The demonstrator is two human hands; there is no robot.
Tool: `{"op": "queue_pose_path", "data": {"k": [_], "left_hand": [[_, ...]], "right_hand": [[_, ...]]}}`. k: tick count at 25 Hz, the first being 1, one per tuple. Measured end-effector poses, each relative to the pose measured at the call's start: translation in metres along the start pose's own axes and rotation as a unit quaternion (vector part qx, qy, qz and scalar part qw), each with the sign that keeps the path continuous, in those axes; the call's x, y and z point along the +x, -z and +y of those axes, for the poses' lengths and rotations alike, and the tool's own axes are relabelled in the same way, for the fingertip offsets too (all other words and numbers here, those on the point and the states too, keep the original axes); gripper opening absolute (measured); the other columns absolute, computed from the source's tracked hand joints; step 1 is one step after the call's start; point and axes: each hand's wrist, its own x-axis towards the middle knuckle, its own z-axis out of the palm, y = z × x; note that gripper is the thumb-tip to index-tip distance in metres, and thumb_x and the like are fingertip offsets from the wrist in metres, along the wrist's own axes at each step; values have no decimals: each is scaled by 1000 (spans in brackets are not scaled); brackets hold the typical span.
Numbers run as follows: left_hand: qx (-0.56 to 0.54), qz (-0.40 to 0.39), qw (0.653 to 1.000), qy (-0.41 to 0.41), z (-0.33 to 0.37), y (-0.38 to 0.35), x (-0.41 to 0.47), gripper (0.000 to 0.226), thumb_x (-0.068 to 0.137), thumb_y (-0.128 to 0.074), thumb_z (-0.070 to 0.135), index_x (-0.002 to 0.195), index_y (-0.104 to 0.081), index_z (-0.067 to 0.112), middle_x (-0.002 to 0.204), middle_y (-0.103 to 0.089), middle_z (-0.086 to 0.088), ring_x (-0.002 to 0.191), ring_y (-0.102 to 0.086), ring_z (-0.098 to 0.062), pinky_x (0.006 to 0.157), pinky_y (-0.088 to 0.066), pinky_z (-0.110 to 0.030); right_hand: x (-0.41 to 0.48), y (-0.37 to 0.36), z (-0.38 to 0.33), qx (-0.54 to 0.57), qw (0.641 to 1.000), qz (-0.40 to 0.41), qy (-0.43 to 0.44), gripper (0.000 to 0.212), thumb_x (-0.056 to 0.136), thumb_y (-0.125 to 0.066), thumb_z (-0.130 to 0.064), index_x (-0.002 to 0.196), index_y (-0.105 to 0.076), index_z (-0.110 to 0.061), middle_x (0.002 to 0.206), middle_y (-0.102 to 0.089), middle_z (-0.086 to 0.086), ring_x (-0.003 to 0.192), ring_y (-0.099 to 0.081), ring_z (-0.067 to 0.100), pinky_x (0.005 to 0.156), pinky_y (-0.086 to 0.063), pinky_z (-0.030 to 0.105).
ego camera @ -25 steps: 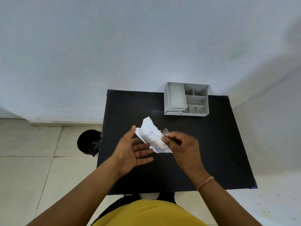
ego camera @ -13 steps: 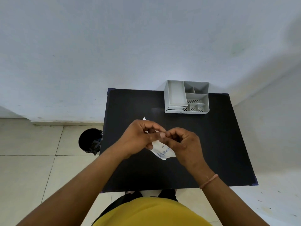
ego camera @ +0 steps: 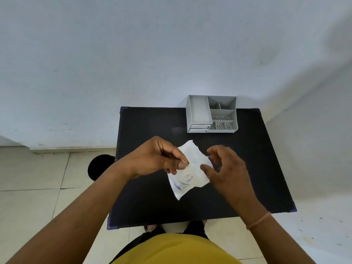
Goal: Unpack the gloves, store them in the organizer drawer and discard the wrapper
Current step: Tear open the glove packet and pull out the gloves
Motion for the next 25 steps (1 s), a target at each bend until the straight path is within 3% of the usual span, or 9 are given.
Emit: {"op": "queue_pose_path", "data": {"k": [3, 6, 10, 13, 16, 18, 20, 23, 25], "left_hand": [[45, -44, 998, -2, 3, -3, 4, 16, 93, -81, 18, 107, -86, 13, 112, -84, -4, 97, -77, -43, 83, -62, -61], [90, -73, 993, -5, -1, -7, 4, 17, 94, -81, 18, 108, -86, 12, 103, -85, -3, 92, -78, -36, 81, -63, -59], [118, -45, 992, 1, -13, -5, -10, 17, 91, -83, 18, 108, -87, 15, 99, -86, 3, 91, -79, -26, 83, -65, -48], [1, 91, 996, 17, -20, 5, -34, 37, 83, -87, 26, 119, -83, 20, 85, -79, 9, 80, -72, -17, 75, -60, -35], [-54, 298, 950, 81, -50, 19, -47, 77, 73, -83, 49, 145, -62, 30, 117, -73, 6, 110, -69, -21, 91, -59, -38], [-147, 219, 948, 177, -72, 25, -51, 83, 79, -83, 51, 153, -54, 27, 142, -67, 0, 127, -67, -29, 106, -56, -51], [-297, 90, 928, 207, -93, 18, -52, 63, 90, -79, 38, 148, -61, 19, 143, -71, -13, 129, -69, -41, 109, -55, -61], [-379, 87, 902, 188, -111, 0, -51, 53, 93, -77, 15, 144, -64, 13, 142, -71, -21, 129, -67, -47, 100, -60, -59], [-379, 101, 901, 185, -116, -10, -47, 51, 92, -75, 11, 142, -65, 13, 139, -72, -21, 124, -71, -45, 94, -64, -56]], "right_hand": [[-3, -8, -7, -47, 986, -42, 152, 15, 88, -82, -19, 101, -73, -18, 104, -70, 0, 87, -59, 5, 78, -53, 15], [-1, -26, -31, 28, 969, -236, 60, 12, 94, -70, -7, 103, -78, -11, 104, -77, 6, 90, -71, 16, 87, -63, 38], [-1, -46, -46, 23, 955, -293, -36, 42, 94, -70, -6, 134, -61, -18, 130, -68, 8, 111, -68, 27, 80, -53, 27], [-9, -43, -41, 67, 948, -305, -53, 60, 93, -72, -7, 147, -50, -24, 143, -61, 4, 126, -64, 26, 77, -54, 21], [-16, -33, -30, 89, 957, -276, -21, 64, 92, -73, -7, 147, -48, -26, 147, -58, -4, 136, -57, 20, 100, -57, 28], [-18, -26, -22, 131, 960, -248, 3, 58, 93, -77, -10, 141, -52, -33, 131, -61, -19, 121, -62, 5, 98, -58, 21], [-20, -21, -14, 153, 962, -225, 8, 48, 92, -79, -15, 132, -60, -31, 120, -65, -25, 107, -67, -1, 84, -57, 9], [-13, -34, 6, 140, 972, -178, -59, 17, 93, -79, -20, 110, -78, -17, 105, -81, -5, 93, -79, 12, 77, -67, 30], [-12, -40, 10, 220, 939, -215, -152, 8, 91, -82, -21, 99, -80, -21, 90, -83, -3, 83, -81, 13, 69, -67, 30]]}}
